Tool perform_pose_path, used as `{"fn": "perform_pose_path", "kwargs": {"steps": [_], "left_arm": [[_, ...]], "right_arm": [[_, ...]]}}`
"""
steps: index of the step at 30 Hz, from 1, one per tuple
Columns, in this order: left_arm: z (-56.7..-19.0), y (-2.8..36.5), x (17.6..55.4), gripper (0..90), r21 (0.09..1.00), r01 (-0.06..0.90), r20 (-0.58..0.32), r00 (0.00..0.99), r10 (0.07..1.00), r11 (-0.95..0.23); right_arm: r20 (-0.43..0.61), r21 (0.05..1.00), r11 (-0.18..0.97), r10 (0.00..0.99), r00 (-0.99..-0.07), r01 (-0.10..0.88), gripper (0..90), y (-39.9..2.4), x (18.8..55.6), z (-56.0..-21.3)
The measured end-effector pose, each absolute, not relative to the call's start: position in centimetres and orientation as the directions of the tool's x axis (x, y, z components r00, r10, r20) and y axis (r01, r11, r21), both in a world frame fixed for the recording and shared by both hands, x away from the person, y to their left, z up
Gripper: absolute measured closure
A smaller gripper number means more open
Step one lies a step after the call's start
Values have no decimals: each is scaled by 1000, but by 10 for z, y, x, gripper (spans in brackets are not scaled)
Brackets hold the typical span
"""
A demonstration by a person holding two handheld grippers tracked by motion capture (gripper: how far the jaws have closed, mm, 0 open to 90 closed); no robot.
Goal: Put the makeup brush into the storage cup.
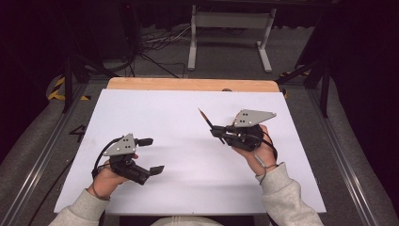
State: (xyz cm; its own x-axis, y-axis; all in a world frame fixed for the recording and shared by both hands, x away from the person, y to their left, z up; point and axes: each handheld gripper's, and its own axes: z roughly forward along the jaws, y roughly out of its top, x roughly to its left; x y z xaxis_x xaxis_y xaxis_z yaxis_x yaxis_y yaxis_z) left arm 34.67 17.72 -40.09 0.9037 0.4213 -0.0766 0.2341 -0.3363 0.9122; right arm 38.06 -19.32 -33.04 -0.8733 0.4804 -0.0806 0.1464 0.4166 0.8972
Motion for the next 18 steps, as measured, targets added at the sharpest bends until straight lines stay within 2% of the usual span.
{"fn": "perform_pose_path", "kwargs": {"steps": [5,8,18], "left_arm": [[-407,178,346,1,924,240,-95,898,429,-299],[-409,179,345,3,933,221,-70,886,458,-285],[-411,183,345,8,946,215,-75,872,484,-242]], "right_arm": [[-74,931,339,532,-843,132,840,-199,385,-335],[-71,949,291,569,-819,121,840,-202,386,-339],[-80,966,238,647,-759,101,838,-211,393,-345]]}}
